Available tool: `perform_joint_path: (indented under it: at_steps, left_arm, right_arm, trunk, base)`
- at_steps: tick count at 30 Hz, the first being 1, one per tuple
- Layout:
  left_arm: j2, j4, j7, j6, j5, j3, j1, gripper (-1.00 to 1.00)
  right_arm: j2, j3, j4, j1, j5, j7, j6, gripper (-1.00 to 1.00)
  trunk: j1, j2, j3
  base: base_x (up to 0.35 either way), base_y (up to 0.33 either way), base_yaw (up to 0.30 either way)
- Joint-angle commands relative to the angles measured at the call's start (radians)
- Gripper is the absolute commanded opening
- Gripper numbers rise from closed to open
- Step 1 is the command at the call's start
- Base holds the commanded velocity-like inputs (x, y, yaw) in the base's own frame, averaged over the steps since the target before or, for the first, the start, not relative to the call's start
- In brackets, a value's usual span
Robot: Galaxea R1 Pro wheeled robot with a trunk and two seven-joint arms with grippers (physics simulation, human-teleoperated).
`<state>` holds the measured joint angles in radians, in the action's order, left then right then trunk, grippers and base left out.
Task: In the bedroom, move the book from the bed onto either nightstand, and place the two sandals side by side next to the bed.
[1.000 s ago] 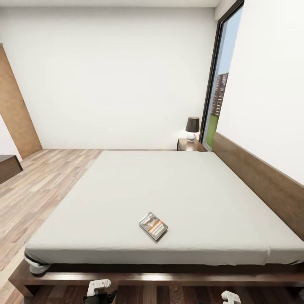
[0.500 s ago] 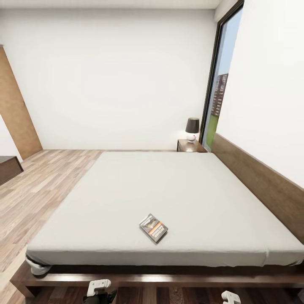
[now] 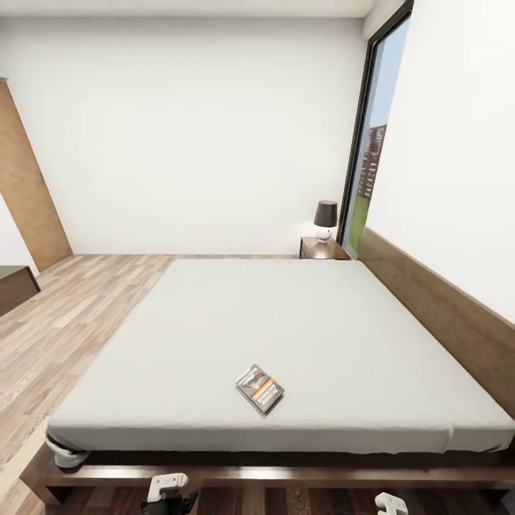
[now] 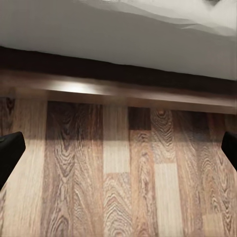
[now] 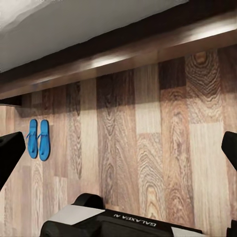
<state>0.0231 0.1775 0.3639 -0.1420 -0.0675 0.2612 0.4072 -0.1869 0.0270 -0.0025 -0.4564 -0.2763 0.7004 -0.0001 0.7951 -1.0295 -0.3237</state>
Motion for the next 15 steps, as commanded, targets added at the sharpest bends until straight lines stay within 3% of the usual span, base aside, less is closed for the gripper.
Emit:
perform_joint_path:
  at_steps: [1, 15]
  left_arm:
    - [0.0, -0.001, 0.004, -0.004, -0.007, 0.007, 0.001, 1.0]
    - [0.0, -0.001, 0.004, -0.004, -0.007, 0.007, 0.001, 1.0]
  right_arm:
    - [0.0, 0.002, 0.001, -0.001, -0.001, 0.004, 0.0, 1.0]
    - [0.0, 0.002, 0.001, -0.001, -0.001, 0.004, 0.0, 1.0]
  trunk:
    - [-0.004, 0.006, 0.002]
    - [-0.058, 0.104, 0.046]
  base:
    - [0.0, 0.0, 0.0]
    - [0.0, 0.0, 0.0]
